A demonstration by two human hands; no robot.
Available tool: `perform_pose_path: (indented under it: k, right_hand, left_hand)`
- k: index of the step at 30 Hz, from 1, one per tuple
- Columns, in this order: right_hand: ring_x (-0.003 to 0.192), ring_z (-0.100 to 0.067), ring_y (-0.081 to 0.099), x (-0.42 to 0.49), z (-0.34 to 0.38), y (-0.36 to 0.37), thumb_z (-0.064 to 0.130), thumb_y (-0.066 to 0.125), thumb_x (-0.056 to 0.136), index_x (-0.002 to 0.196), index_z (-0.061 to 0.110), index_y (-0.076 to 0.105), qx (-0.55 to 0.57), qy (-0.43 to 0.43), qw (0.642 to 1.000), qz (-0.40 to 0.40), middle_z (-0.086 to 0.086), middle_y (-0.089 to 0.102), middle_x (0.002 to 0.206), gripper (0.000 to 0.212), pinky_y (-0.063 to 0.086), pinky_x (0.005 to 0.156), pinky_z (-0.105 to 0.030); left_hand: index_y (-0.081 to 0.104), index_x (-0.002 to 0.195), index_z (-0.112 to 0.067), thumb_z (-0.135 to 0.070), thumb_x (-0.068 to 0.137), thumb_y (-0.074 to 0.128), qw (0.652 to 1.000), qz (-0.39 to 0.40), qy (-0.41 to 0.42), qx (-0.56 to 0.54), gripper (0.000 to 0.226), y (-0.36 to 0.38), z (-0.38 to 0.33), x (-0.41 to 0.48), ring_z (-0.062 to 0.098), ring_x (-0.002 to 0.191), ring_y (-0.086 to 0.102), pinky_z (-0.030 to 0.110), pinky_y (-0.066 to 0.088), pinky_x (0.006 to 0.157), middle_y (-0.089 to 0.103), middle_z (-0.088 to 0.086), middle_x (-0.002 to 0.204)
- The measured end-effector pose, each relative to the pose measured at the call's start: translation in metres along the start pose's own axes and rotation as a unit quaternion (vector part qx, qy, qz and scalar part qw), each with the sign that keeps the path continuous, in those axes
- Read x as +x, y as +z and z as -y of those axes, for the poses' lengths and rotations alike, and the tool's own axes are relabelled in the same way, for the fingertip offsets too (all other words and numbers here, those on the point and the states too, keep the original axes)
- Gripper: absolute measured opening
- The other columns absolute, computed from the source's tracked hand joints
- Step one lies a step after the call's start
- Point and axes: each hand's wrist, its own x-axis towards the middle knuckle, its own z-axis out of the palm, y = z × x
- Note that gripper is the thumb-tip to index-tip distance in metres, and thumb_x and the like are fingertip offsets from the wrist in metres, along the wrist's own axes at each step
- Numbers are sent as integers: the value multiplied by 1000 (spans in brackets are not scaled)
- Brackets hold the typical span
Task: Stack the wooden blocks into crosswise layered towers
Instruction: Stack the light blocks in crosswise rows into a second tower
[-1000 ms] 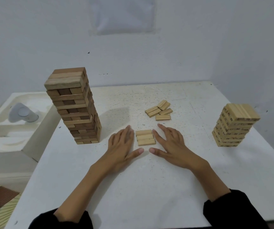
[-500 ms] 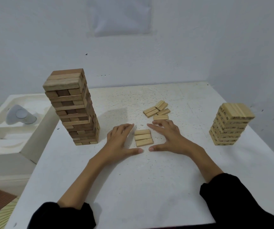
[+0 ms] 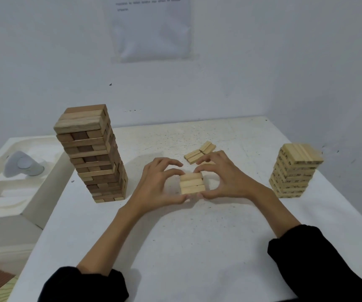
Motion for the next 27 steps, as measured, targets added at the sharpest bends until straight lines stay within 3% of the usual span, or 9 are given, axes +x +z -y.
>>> perform_pose_path:
  k: [5, 9, 16, 20, 23, 27]
  right_hand:
    - [114, -2, 25, -10, 14, -59, 42, 78, 70, 116, 23, 61, -65, -22, 996, -48, 11, 43, 125, 53, 25, 99, -24]
    - [110, 2, 23, -31, 16, -116, 59, 68, 64, 113, 31, 60, -94, -2, 993, -78, 16, 40, 123, 58, 21, 91, -10]
    - [117, -4, 25, -77, -20, -188, 62, 72, 62, 111, 40, 55, -100, 87, 990, -52, 10, 42, 129, 56, 23, 99, -29]
    - [116, -6, 27, -95, -44, -200, 58, 63, 60, 102, 50, 51, -74, 126, 989, -20, 14, 43, 124, 45, 23, 102, -29]
    - [114, -6, 27, -102, -59, -198, 56, 66, 64, 103, 49, 51, -66, 140, 988, -6, 14, 43, 123, 42, 23, 103, -29]
    - [115, -5, 26, -104, -73, -189, 61, 71, 63, 102, 52, 50, -54, 143, 988, 1, 16, 42, 122, 45, 23, 99, -27]
  left_hand:
    - [69, 103, -28, -67, 63, 62, 998, -21, 60, 5, 56, -25, -35, 42, 5, 117, 37, 33, 27, 95, 54, -15, 121]
    - [69, 103, -27, -68, 63, 59, 994, -29, 106, 4, 58, -36, -78, 84, 5, 117, 36, 31, 26, 94, 53, -14, 122]
    - [69, 101, -27, -73, 62, 55, 990, -7, 142, -7, 62, 0, -145, 143, 7, 117, 39, 26, 23, 88, 55, -13, 122]
    - [69, 102, -26, -75, 59, 53, 990, 23, 137, -27, 67, 31, -161, 158, 9, 117, 41, 26, 25, 88, 56, -12, 121]
    - [69, 102, -26, -77, 57, 47, 990, 43, 128, -38, 72, 48, -163, 161, 8, 116, 42, 27, 27, 88, 57, -12, 121]
    - [69, 103, -27, -76, 58, 56, 991, 65, 110, -34, 69, 59, -161, 162, 8, 117, 41, 31, 33, 93, 56, -12, 122]
